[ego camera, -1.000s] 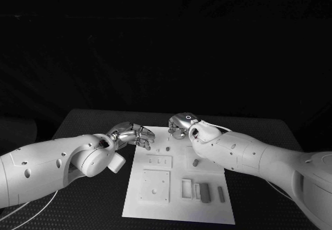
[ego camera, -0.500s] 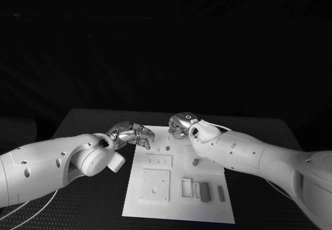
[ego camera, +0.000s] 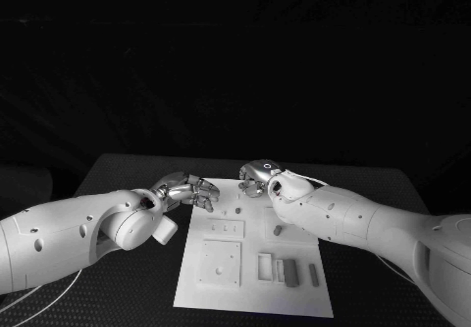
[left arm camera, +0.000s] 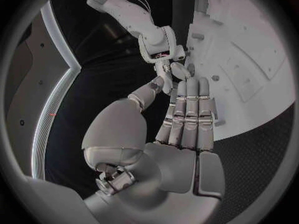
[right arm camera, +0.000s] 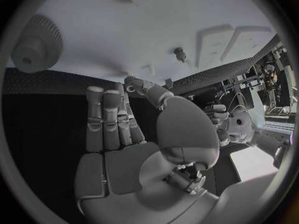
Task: Assemble the parts on the task board
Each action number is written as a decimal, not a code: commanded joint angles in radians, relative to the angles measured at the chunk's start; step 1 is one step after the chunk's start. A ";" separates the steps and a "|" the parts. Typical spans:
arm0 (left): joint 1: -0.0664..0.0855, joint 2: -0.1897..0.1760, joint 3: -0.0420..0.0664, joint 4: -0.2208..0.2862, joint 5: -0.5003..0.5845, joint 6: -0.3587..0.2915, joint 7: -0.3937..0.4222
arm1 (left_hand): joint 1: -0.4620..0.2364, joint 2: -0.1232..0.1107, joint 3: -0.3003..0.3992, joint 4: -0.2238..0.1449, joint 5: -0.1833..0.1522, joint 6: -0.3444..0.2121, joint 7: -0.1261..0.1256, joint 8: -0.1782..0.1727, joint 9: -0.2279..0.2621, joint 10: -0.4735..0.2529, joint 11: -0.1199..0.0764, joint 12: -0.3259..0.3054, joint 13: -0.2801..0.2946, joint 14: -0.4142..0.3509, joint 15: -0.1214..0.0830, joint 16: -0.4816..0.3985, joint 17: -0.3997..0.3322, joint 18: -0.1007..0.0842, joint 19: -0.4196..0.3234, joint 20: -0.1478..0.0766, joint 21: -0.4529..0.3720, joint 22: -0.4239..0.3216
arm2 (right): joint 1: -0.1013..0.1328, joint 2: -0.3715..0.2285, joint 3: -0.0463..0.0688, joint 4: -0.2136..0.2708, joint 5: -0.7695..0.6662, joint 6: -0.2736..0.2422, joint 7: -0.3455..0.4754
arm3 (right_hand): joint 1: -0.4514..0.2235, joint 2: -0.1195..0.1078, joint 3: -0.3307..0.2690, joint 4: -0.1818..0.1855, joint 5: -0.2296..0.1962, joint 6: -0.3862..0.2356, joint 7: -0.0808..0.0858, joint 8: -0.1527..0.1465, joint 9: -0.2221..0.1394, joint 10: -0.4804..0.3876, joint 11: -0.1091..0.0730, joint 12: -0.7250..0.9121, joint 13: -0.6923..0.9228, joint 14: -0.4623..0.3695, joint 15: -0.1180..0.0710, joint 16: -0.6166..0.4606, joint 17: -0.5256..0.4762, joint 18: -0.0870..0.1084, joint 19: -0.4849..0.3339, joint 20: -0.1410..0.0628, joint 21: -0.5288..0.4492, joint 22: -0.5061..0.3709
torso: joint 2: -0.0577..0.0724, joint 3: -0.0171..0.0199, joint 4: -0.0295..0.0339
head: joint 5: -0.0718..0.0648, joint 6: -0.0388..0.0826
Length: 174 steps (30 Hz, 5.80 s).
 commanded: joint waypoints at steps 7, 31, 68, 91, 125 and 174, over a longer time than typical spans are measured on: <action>0.002 0.002 0.001 -0.002 -0.003 0.002 0.007 | -0.009 -0.001 0.001 0.006 -0.004 -0.007 0.000 -0.004 0.002 -0.007 0.001 -0.005 0.002 0.003 0.003 -0.006 0.002 -0.001 -0.006 0.003 -0.007 0.002 | 0.000 0.000 0.000 0.002 0.013 -0.005 0.002 | 0.000 -0.011 -0.001 0.011 0.001 -0.012 0.000 -0.005 -0.003 -0.010 0.003 -0.004 -0.002 -0.008 0.004 0.008 -0.003 0.069 -0.007 0.001 -0.005 0.019 | 0.000 -0.0003 -0.0002 | 0.000 -0.002; 0.002 -0.002 0.001 -0.003 -0.003 0.001 0.006 | -0.008 -0.001 0.002 0.006 -0.004 -0.006 0.000 -0.004 0.002 -0.006 0.000 -0.006 0.004 0.004 0.003 -0.007 0.004 -0.001 -0.006 0.003 -0.008 0.003 | 0.000 -0.011 0.001 0.020 0.028 -0.092 -0.049 | -0.007 0.006 -0.004 0.044 0.001 0.005 0.004 0.010 -0.002 0.004 -0.004 0.006 0.003 -0.001 -0.003 0.020 -0.011 0.069 0.002 -0.004 0.002 0.020 | 0.000 -0.0004 -0.0001 | 0.001 -0.006; 0.002 -0.026 0.001 -0.017 -0.006 0.035 0.040 | -0.010 -0.001 0.000 0.005 -0.004 -0.003 -0.002 -0.004 0.007 0.005 -0.005 -0.004 0.019 0.008 0.003 -0.019 0.018 -0.003 -0.007 0.003 -0.014 0.008 | 0.076 -0.251 0.031 0.104 0.132 0.265 0.104 | -0.028 -0.055 -0.177 0.001 0.003 -0.057 -0.034 0.010 0.005 -0.114 -0.068 0.708 0.903 -0.091 -0.062 0.244 0.070 0.069 -0.042 -0.009 0.106 0.024 | -0.005 0.0174 -0.0422 | 0.005 0.021; 0.002 -0.024 0.001 -0.013 -0.007 0.042 0.035 | -0.010 -0.001 0.000 0.005 -0.004 -0.004 -0.001 -0.005 0.007 0.003 -0.005 -0.005 0.021 0.008 0.003 -0.021 0.020 -0.003 -0.007 0.003 -0.015 0.008 | 0.040 -0.200 0.031 0.041 0.111 0.231 0.104 | -0.035 -0.014 -0.165 -0.007 0.003 0.020 -0.032 0.049 0.025 -0.149 -0.066 0.984 1.024 -0.107 -0.057 0.374 0.150 0.069 -0.067 -0.017 0.184 0.022 | -0.005 0.0165 -0.0429 | 0.018 0.000; 0.003 -0.030 0.001 -0.003 -0.007 0.042 0.027 | -0.011 -0.002 -0.001 0.005 -0.004 -0.005 0.000 -0.006 0.007 0.003 -0.004 -0.006 0.023 0.009 0.003 -0.024 0.023 -0.003 -0.007 0.003 -0.016 0.009 | 0.005 -0.156 0.022 0.011 0.034 0.218 0.026 | -0.066 -0.010 -0.164 -0.012 0.003 0.078 -0.048 0.059 0.044 -0.149 -0.081 1.031 0.992 -0.089 -0.070 0.396 0.161 0.069 -0.058 -0.023 0.210 0.019 | -0.005 0.0184 -0.0435 | 0.029 -0.020; 0.003 -0.033 0.001 0.000 -0.011 0.031 0.020 | -0.009 0.000 0.000 0.005 -0.004 -0.005 0.000 -0.007 0.008 0.003 -0.004 -0.008 0.027 0.010 0.003 -0.028 0.027 -0.003 -0.006 0.003 -0.017 0.011 | -0.033 -0.158 -0.001 0.039 -0.007 0.244 0.028 | -0.093 0.047 -0.149 0.002 0.003 0.144 -0.069 0.067 0.072 -0.161 -0.100 1.051 0.946 -0.109 -0.084 0.395 0.143 0.069 -0.076 -0.022 0.211 0.019 | -0.005 0.0209 -0.0436 | 0.020 -0.026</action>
